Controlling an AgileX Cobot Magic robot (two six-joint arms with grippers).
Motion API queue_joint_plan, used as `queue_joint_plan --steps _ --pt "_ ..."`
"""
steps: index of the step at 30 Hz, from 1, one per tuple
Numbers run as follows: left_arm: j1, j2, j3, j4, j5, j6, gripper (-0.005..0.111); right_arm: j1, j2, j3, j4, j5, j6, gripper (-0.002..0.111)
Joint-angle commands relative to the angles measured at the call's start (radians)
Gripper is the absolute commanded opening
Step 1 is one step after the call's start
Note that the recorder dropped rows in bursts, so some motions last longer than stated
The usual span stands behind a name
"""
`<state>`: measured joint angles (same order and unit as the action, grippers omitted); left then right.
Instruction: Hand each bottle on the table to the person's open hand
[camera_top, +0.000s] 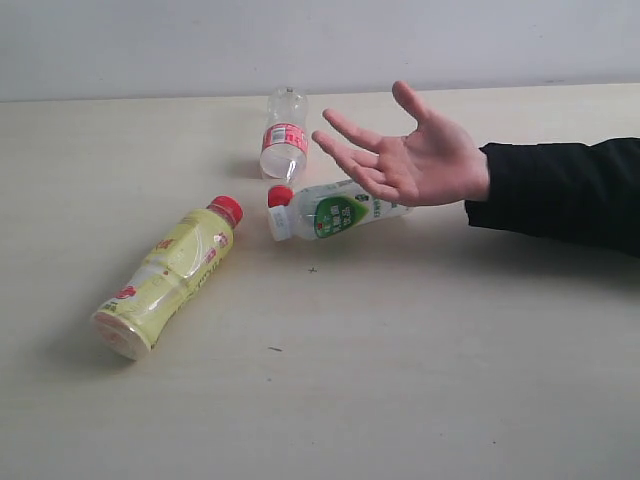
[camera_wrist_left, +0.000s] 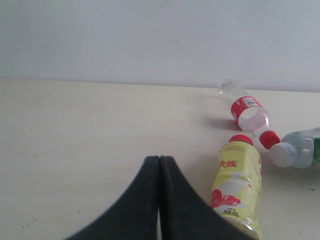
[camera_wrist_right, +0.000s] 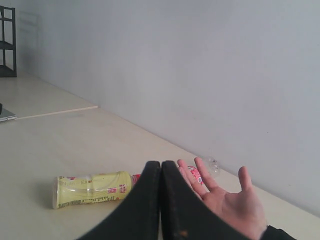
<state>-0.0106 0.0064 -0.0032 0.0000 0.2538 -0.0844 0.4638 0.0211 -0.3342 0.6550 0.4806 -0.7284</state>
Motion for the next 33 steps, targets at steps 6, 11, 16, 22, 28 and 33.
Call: queue_joint_plan --steps 6,11,16,22,28,33 --pt "0.002 -0.006 0.003 -0.011 -0.01 0.003 0.0 0.002 -0.007 0.004 -0.008 0.004 -0.001 0.0" --pt "0.002 -0.006 0.003 -0.011 -0.01 0.003 0.0 0.002 -0.007 0.016 -0.01 0.004 -0.003 0.0" --pt "0.002 -0.006 0.003 -0.011 -0.01 0.003 0.0 0.002 0.014 0.018 -0.012 0.0 -0.013 0.0" --pt "0.002 -0.006 0.003 -0.011 -0.01 0.003 0.0 0.002 0.112 0.018 -0.005 0.0 -0.093 0.0" --pt "0.002 -0.006 0.003 -0.011 -0.01 0.003 0.0 0.002 0.174 0.018 0.022 0.059 -0.074 0.0" --pt "0.002 -0.006 0.003 -0.011 -0.01 0.003 0.0 0.002 0.177 0.028 0.066 0.04 -0.073 0.0"
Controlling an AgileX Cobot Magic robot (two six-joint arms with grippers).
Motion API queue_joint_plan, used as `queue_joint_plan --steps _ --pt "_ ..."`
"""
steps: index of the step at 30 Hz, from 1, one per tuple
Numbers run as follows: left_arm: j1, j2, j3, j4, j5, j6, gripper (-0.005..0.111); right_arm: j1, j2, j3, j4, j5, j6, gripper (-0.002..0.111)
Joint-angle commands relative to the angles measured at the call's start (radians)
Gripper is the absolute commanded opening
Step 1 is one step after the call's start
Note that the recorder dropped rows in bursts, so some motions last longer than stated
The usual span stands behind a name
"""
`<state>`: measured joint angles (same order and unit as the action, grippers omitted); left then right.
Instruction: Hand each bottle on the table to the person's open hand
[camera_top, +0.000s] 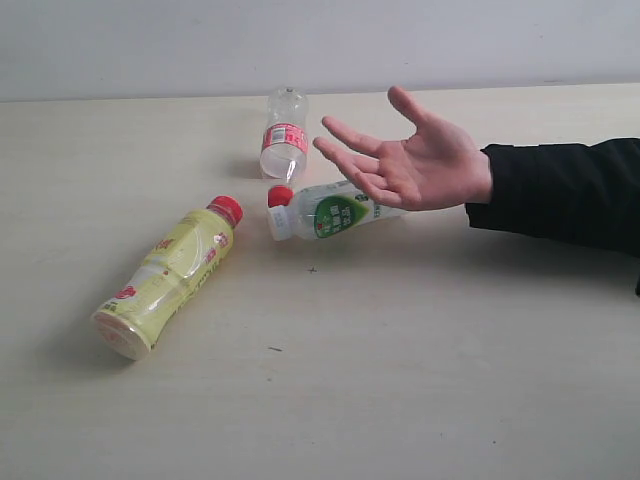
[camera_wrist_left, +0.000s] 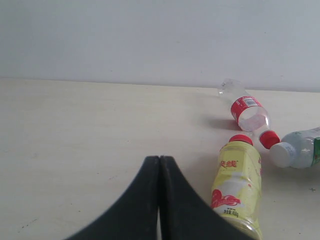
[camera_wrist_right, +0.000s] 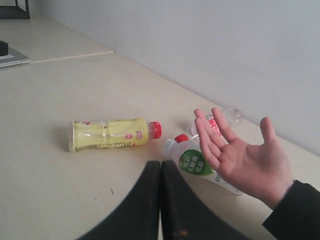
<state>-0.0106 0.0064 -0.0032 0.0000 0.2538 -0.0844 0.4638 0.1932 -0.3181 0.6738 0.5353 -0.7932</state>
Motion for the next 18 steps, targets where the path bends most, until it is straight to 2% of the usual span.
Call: queue_joint_plan --steps 1,3,11,16,18 --pt "0.002 -0.006 0.003 -0.011 -0.01 0.003 0.0 0.002 0.002 0.011 0.098 -0.027 -0.009 0.0" --pt "0.002 -0.006 0.003 -0.011 -0.01 0.003 0.0 0.002 -0.002 0.011 0.128 -0.039 -0.009 0.0" --pt "0.002 -0.006 0.003 -0.011 -0.01 0.003 0.0 0.002 0.044 -0.029 -0.002 0.008 -0.009 0.0" --pt "0.002 -0.006 0.003 -0.011 -0.01 0.003 0.0 0.002 0.288 -0.138 -0.03 0.066 -0.017 0.0" --pt "0.002 -0.006 0.003 -0.011 -0.01 0.003 0.0 0.002 0.413 -0.212 -0.016 0.13 -0.087 0.0"
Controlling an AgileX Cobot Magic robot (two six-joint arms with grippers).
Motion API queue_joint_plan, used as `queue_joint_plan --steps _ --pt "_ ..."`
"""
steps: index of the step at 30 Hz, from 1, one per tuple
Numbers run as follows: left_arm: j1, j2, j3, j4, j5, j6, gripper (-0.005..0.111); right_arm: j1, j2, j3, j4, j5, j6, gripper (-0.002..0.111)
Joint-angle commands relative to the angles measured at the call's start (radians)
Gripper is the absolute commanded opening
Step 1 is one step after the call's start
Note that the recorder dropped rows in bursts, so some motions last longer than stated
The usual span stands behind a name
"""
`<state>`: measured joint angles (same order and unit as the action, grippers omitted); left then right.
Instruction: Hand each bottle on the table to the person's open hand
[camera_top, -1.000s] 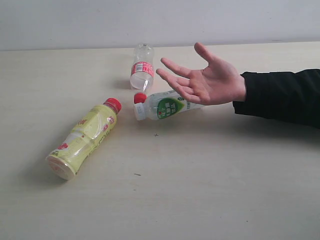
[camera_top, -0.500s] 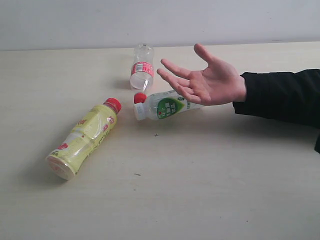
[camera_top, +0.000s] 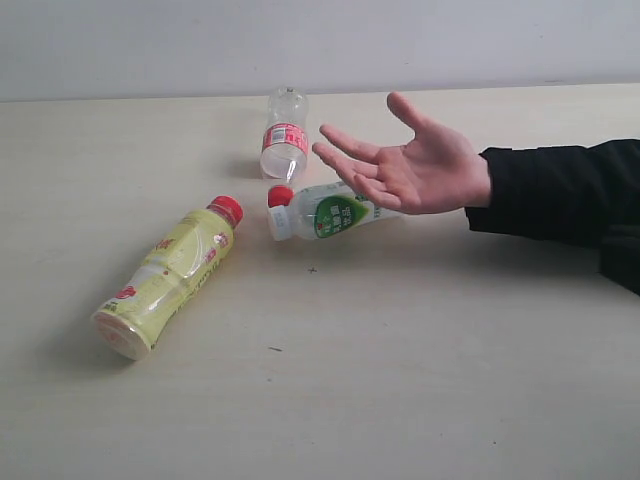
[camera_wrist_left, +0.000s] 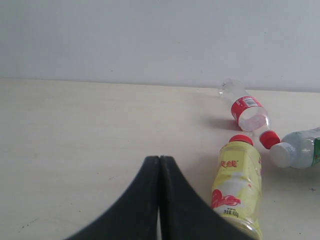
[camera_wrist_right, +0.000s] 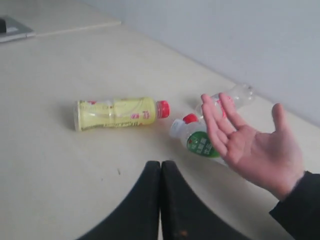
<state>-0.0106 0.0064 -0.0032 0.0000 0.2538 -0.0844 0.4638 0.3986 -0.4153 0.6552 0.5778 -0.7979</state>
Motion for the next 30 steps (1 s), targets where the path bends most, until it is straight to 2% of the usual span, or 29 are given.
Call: queue_joint_plan --steps 1,4,13,18,22,30 --pt "0.002 -0.006 0.003 -0.011 -0.01 0.003 0.0 0.002 0.278 -0.161 0.018 0.125 -0.127 0.0" --pt "0.002 -0.006 0.003 -0.011 -0.01 0.003 0.0 0.002 0.475 -0.302 0.045 0.196 -0.195 0.0" --pt "0.002 -0.006 0.003 -0.011 -0.01 0.003 0.0 0.004 0.928 -0.598 0.041 0.198 -0.298 0.0" --pt "0.002 -0.006 0.003 -0.011 -0.01 0.003 0.0 0.094 1.09 -0.703 -0.045 0.119 -0.342 0.0" --pt "0.002 -0.006 0.003 -0.011 -0.01 0.003 0.0 0.2 1.189 -0.775 -0.192 0.07 -0.33 0.0" --pt "0.002 -0.006 0.003 -0.011 -0.01 0.003 0.0 0.329 1.348 -0.842 -0.647 0.049 -0.072 0.001"
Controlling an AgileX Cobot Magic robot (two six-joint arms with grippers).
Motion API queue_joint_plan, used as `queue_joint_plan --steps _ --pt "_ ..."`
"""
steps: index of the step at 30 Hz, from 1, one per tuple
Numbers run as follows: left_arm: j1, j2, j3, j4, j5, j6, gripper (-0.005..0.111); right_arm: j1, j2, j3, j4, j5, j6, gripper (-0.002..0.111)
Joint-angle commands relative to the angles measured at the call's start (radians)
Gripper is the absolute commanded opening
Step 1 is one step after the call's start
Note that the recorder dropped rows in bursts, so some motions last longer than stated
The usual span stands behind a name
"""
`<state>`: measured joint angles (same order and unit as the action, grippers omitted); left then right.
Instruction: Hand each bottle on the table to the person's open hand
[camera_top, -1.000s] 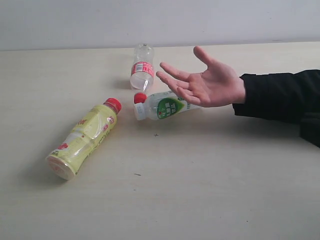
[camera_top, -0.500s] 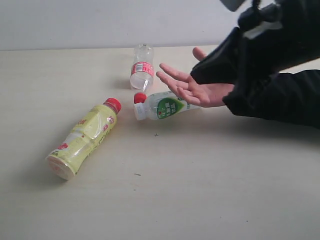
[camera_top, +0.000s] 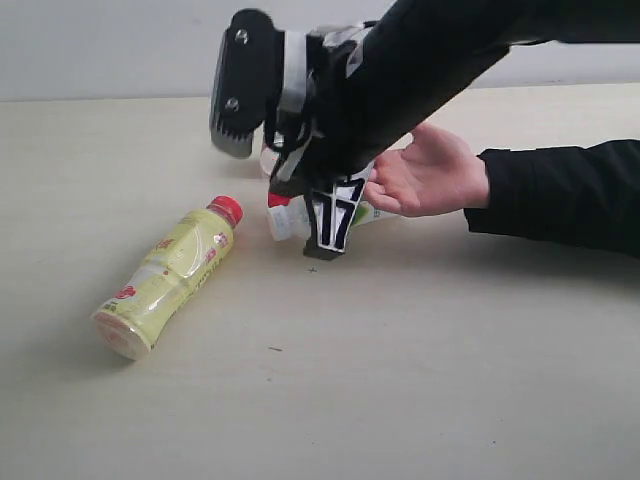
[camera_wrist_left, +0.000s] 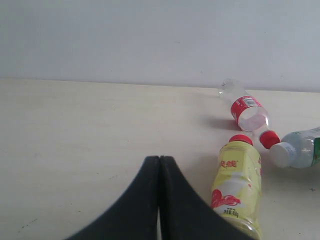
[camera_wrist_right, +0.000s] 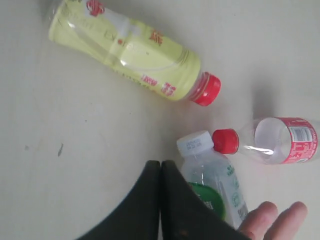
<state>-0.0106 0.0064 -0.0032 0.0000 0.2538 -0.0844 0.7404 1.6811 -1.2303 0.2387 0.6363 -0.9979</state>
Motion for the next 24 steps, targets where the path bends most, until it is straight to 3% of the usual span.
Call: queue_joint_plan --steps 1,8,14,24 --pt "0.002 -0.006 0.003 -0.011 -0.01 0.003 0.0 0.065 0.08 -0.033 -0.288 -0.012 0.157 0.003" --pt "0.002 -0.006 0.003 -0.011 -0.01 0.003 0.0 0.136 0.187 -0.059 -0.683 -0.021 0.429 0.035" --pt "0.002 -0.006 0.003 -0.011 -0.01 0.003 0.0 0.143 0.254 -0.095 -0.767 -0.042 0.469 0.063" --pt "0.002 -0.006 0.003 -0.011 -0.01 0.003 0.0 0.143 0.34 -0.106 -0.881 -0.088 0.523 0.071"
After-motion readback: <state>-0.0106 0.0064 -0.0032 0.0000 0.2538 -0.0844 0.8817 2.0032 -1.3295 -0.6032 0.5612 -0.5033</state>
